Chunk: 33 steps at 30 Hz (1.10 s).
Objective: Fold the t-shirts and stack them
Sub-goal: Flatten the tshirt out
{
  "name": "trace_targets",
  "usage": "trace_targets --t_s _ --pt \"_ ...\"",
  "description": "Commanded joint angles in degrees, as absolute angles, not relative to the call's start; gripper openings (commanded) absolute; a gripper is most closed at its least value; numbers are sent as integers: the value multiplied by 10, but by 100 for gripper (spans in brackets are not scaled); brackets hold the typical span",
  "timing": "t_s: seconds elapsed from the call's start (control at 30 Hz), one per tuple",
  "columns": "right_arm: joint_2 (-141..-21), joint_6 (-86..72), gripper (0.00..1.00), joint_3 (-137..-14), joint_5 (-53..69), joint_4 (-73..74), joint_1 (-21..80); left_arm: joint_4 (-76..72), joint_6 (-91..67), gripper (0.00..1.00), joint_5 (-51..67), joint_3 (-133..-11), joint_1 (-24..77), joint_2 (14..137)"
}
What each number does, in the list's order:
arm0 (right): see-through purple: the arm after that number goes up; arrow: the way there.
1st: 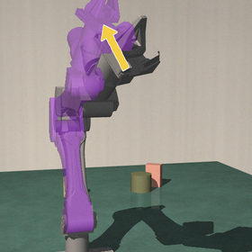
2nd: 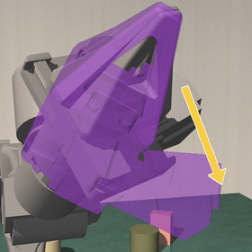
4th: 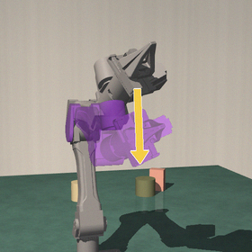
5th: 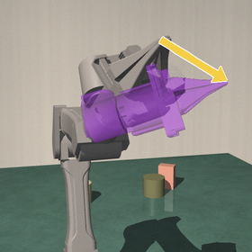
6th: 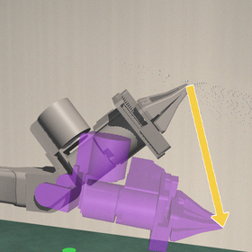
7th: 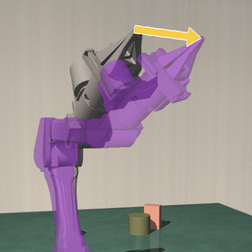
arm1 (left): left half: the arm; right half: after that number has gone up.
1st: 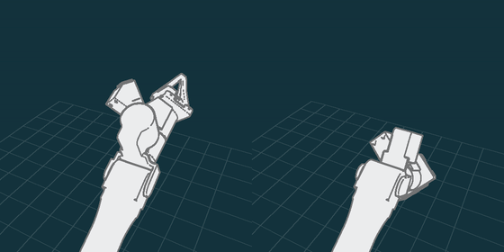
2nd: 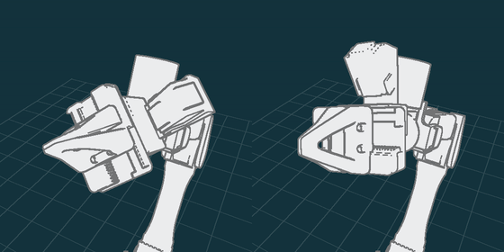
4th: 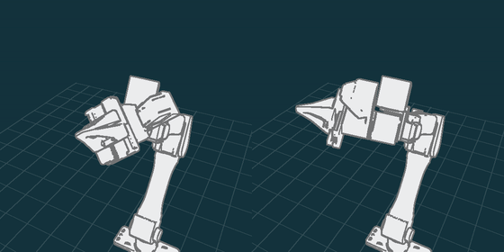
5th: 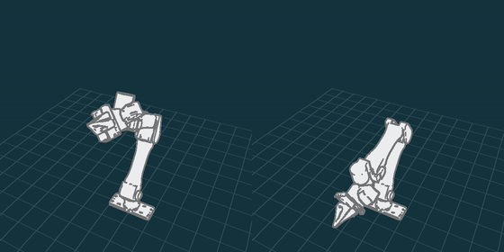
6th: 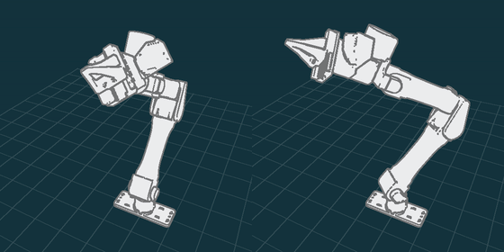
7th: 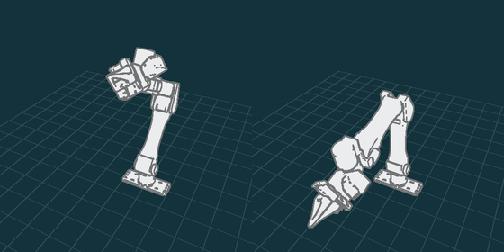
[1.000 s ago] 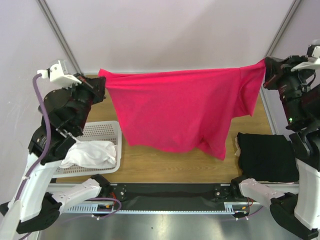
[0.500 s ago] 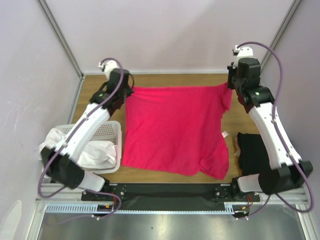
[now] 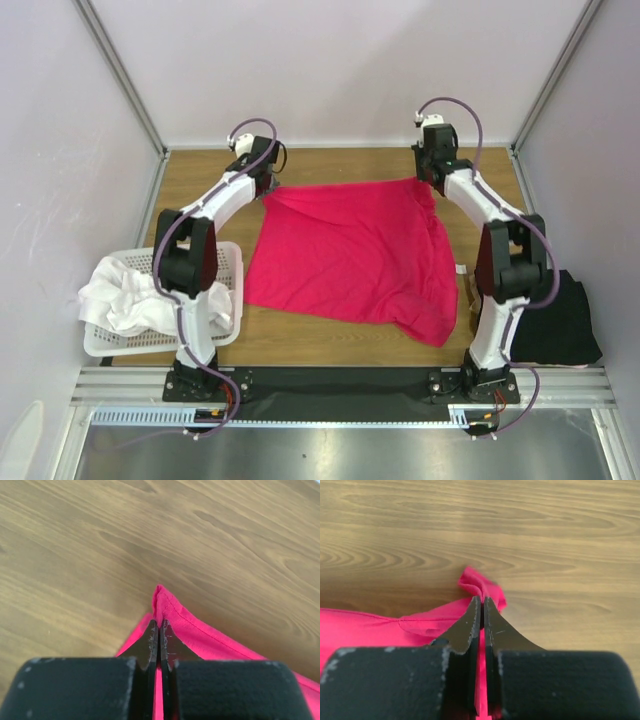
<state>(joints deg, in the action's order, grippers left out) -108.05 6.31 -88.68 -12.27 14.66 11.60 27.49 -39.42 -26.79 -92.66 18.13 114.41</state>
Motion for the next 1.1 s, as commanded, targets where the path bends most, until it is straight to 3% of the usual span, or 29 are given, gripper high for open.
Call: trace_targets --t_s 0.0,0.27,0.4,0.5,0.53,0.63,0.73,0.9,1.07 --pt "-1125 76 0 -981 -116 107 124 252 -397 0 -264 -989 166 1162" --pt "-1306 81 0 -1178 -81 170 152 303 -416 0 -268 -1051 139 1228" --pt "-1324 68 1 -1213 -19 203 160 323 -418 0 -265 -1063 128 1243" --pt "-1324 51 33 -1196 26 209 162 323 -409 0 -265 -1064 125 1244" --pt "-1327 49 52 -1199 37 228 163 324 -407 0 -265 -1065 124 1243" --pt "-1322 26 83 -1208 49 259 157 330 -401 0 -272 -1062 124 1239" --pt "-1310 -36 98 -1214 72 273 128 332 -394 0 -273 -1056 123 1236" --pt "-1296 -147 98 -1221 64 311 68 323 -386 0 -268 -1044 123 1229" --pt "-1281 -142 93 -1137 26 305 47 318 -378 0 -261 -1042 123 1227"
